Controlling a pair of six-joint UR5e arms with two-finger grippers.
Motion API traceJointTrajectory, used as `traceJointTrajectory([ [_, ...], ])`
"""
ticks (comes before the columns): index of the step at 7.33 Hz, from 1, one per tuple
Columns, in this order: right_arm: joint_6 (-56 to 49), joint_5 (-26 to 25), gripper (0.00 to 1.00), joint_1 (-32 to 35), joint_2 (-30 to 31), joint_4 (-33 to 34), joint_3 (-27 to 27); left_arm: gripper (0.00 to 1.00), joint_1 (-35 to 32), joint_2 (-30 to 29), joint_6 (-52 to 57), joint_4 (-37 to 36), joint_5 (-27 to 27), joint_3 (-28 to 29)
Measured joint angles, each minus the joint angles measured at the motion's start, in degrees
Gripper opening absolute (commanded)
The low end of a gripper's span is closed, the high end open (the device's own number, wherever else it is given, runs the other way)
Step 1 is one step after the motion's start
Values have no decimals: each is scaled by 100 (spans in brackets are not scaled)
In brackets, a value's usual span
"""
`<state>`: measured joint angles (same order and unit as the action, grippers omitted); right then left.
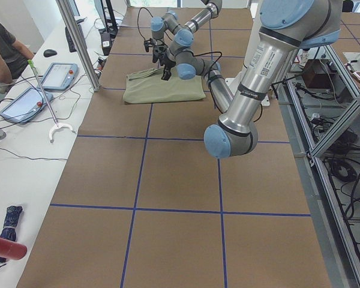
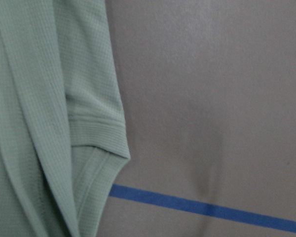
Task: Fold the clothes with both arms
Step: 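Press and adjust the far corner of the shirt with the right gripper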
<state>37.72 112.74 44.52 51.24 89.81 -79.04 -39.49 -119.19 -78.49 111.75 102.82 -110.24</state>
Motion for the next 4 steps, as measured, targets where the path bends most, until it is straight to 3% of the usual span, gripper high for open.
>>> traceJointTrajectory([
  [4,-101,-26,99,-51,-942,-186,982,100,-21,22,0,-12,9,-59],
])
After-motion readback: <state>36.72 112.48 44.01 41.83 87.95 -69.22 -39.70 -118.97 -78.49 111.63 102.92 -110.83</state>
